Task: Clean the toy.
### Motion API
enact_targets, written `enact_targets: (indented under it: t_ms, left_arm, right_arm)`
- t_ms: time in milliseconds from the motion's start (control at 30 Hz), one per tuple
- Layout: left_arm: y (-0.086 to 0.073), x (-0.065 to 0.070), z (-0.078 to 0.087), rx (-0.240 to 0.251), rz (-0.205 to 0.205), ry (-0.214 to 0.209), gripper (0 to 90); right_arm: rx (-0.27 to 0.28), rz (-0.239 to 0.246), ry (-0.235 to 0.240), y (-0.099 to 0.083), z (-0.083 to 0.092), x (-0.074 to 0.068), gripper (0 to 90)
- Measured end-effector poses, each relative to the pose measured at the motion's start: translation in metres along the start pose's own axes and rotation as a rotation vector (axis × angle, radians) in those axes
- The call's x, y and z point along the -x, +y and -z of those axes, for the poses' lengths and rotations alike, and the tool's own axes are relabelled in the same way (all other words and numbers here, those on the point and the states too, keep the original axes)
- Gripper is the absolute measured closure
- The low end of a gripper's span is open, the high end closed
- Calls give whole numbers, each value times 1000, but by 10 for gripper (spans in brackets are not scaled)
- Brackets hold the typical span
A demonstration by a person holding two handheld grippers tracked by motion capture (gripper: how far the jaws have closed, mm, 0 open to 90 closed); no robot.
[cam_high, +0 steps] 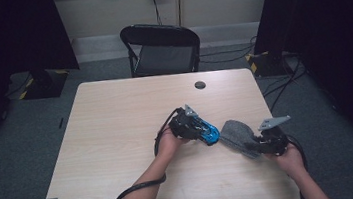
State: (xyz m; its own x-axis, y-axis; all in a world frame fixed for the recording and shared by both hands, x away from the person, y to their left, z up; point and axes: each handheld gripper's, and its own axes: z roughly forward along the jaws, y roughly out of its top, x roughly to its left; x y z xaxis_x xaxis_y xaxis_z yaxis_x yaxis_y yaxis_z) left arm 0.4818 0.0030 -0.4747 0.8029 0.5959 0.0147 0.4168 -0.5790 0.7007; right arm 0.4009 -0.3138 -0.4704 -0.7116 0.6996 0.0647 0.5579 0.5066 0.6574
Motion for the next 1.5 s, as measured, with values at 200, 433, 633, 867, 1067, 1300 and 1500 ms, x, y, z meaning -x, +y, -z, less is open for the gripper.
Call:
enact_targets:
  t_ms: [200, 433, 633, 867, 1067, 1300, 1500]
  left_arm:
    - [0, 0, 0, 1, 0, 1, 373]
    - [-1, 0, 0, 12, 0, 1, 374]
    - [-1, 1, 0, 4, 2, 3, 376]
    - [-2, 1, 1, 9, 4, 7, 379]
    - [-2, 2, 1, 8, 3, 7, 382]
    - [-3, 2, 1, 17, 5, 6, 382]
    - [-3, 2, 1, 17, 4, 7, 382]
  right_arm:
    - [66, -58, -43, 10, 13, 13, 704]
    - [133, -110, -81, 42, 2, 29, 703]
    - [110, -74, -86, 71, -24, 29, 703]
    - [84, -42, -76, 98, -55, 26, 698]
    - [76, -42, -56, 109, -77, 26, 699]
    - [67, -25, -45, 118, -95, 22, 698]
    - [59, -31, -32, 122, -106, 24, 699]
